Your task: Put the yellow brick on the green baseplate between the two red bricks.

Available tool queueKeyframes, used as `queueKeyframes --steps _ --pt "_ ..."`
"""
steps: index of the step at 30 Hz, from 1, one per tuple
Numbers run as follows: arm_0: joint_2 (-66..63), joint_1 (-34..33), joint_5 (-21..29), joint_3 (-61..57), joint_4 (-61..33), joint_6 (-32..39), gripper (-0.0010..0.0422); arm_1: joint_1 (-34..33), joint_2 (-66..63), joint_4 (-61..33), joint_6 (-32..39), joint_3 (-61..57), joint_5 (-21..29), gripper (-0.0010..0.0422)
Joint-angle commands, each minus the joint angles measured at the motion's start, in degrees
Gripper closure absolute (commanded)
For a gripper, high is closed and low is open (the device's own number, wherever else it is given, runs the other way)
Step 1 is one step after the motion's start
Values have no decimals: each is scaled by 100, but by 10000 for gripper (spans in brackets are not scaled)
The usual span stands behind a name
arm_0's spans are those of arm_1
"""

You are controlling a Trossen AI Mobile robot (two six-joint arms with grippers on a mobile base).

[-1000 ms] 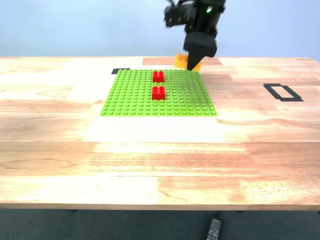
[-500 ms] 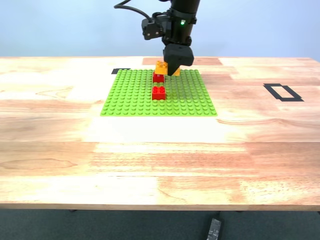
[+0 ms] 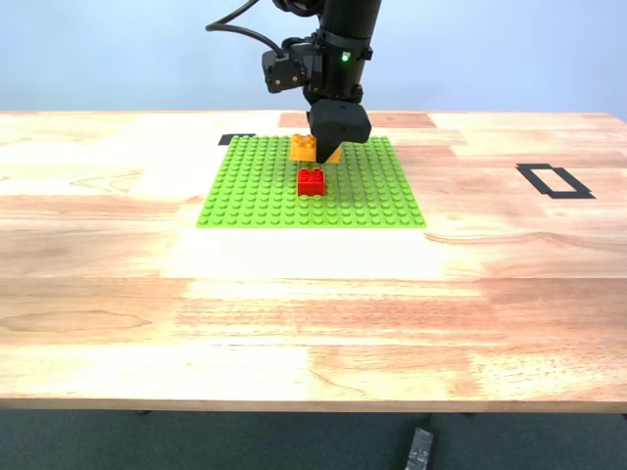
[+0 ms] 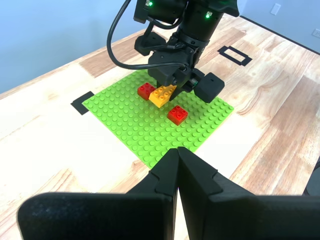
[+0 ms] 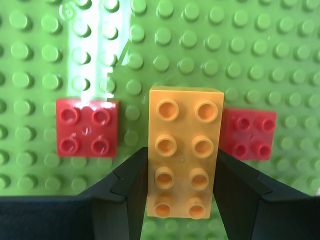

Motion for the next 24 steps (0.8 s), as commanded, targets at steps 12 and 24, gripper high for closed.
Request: queueKeyframes --steps 12,24 --pt "2 0 2 2 7 4 413 52 -15 284 70 -234 -142 355" --pt "2 0 4 2 4 20 412 83 127 382 315 -267 -140 353"
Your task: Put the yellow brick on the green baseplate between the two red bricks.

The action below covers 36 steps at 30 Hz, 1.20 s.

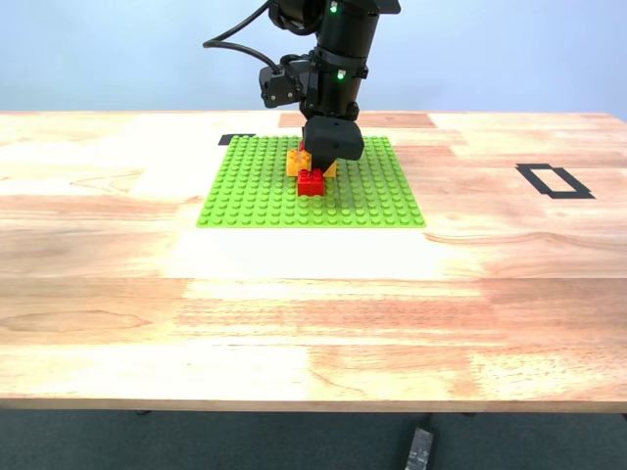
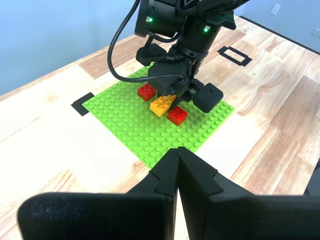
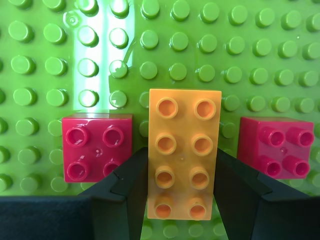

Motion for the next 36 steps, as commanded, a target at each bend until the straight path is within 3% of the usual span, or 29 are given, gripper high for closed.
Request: queueKeyframes --steps 1,6,18,36 --pt "0 2 0 0 -4 2 412 11 4 35 15 -7 4 353" --pt "0 2 2 0 -7 2 413 -28 -20 46 17 -9 -17 336" --pt "0 2 2 0 -11 2 412 -17 -37 28 160 -9 -61 230" --pt "0 2 0 0 -13 0 413 -7 -577 -70 315 -11 -63 223"
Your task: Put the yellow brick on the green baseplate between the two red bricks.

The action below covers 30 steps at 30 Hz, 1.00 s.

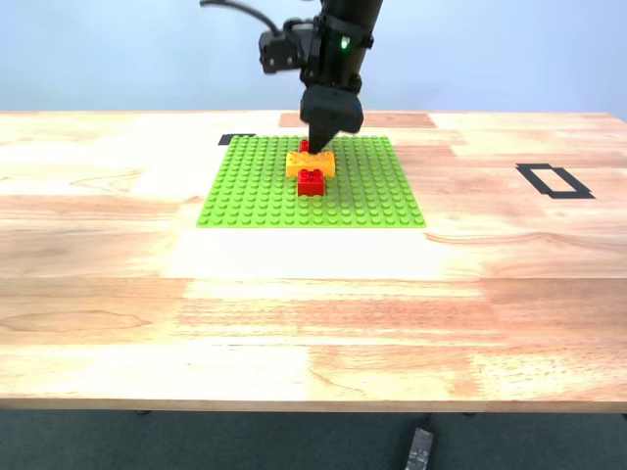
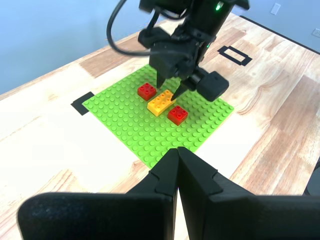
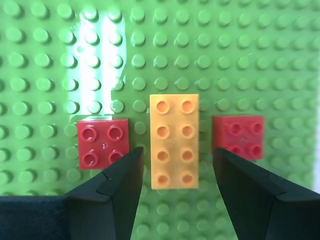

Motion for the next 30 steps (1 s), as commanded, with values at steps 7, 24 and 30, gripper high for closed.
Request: queueKeyframes --steps 7,24,30 --pt "-9 0 -2 2 -11 0 413 4 -24 118 87 0 0 278" --pt "-15 0 -2 2 2 0 413 4 291 234 291 -22 -66 403" --pt "-15 0 2 2 -2 2 412 4 435 284 289 -13 -66 403"
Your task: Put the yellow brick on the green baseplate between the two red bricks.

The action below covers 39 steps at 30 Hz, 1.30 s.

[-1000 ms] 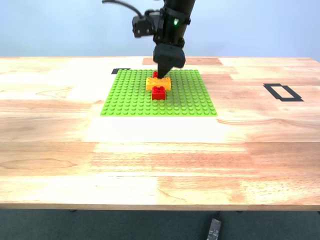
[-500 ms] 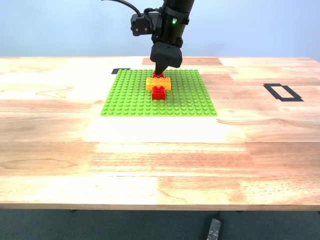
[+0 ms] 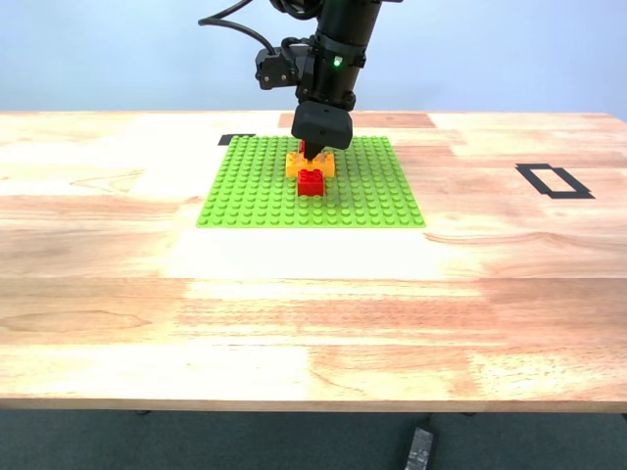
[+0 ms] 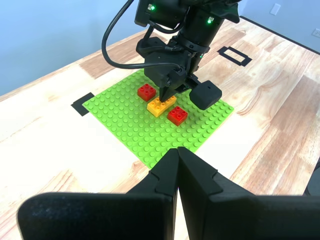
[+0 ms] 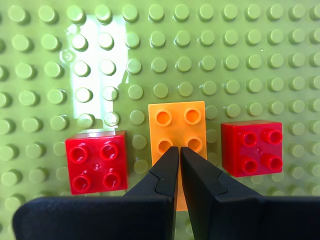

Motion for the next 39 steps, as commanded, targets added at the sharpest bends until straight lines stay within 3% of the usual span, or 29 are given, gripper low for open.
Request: queueKeyframes --steps 1,20,31,39 --pt "-2 2 0 2 -7 0 413 4 61 0 -48 -13 -7 403" --pt "-24 2 2 2 28 0 412 31 -354 334 -92 -503 15 403" --pt "-136 2 0 2 341 -24 413 -243 -1834 765 310 -699 9 403" --pt "-280 2 -52 -81 776 -68 413 -994 -3954 2229 1165 -2618 24 403"
